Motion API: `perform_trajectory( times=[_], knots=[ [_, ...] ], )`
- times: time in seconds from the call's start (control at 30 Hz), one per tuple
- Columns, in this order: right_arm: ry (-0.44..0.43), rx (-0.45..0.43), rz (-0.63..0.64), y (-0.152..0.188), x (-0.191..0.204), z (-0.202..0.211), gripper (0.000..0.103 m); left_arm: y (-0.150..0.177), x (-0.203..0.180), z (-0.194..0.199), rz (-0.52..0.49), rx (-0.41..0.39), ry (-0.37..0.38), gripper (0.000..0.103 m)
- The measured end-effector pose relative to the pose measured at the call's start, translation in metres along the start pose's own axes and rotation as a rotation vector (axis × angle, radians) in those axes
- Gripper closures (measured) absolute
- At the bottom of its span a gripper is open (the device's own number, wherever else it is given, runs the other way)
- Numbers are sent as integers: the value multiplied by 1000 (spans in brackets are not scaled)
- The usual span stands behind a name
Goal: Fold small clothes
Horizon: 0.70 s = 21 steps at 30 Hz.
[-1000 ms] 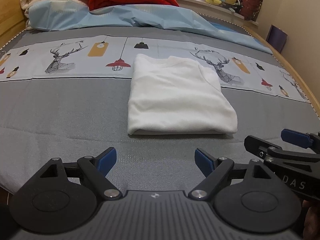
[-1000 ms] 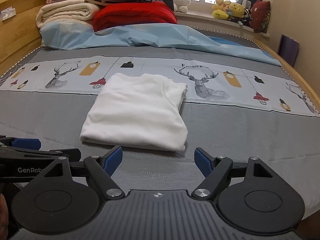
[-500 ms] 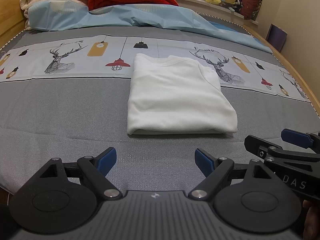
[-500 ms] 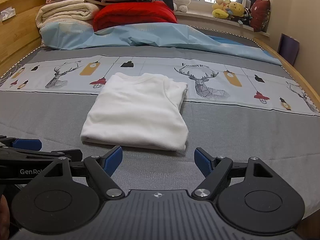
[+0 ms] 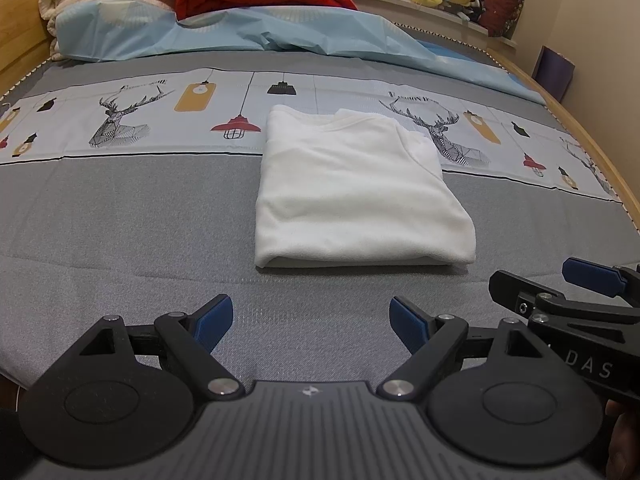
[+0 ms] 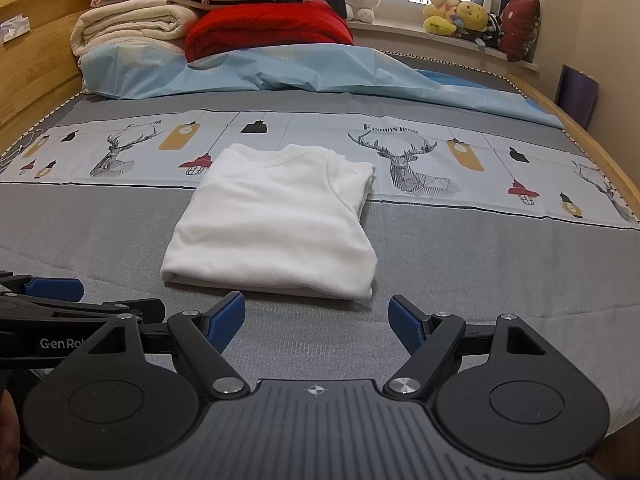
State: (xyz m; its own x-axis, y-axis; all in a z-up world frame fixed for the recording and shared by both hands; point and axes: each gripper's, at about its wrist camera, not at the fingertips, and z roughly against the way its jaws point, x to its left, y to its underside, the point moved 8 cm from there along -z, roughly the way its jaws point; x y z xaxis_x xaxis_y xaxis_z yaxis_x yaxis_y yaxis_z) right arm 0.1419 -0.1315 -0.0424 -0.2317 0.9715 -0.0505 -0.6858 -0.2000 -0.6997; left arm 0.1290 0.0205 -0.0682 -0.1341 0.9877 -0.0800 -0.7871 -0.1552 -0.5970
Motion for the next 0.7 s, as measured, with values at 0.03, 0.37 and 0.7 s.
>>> perform_trajectory(
  times=[0.03, 0.37, 0.7],
  knots=[
    [0, 0, 0, 0, 0, 0, 23, 0, 0, 0, 0, 0, 0, 14],
    [0, 2, 1, 0, 0, 0, 23, 3, 0, -2, -1, 3, 1, 14],
    [0, 2, 0, 0, -1, 0, 23, 3, 1, -2, -2, 6, 2, 14]
  ],
)
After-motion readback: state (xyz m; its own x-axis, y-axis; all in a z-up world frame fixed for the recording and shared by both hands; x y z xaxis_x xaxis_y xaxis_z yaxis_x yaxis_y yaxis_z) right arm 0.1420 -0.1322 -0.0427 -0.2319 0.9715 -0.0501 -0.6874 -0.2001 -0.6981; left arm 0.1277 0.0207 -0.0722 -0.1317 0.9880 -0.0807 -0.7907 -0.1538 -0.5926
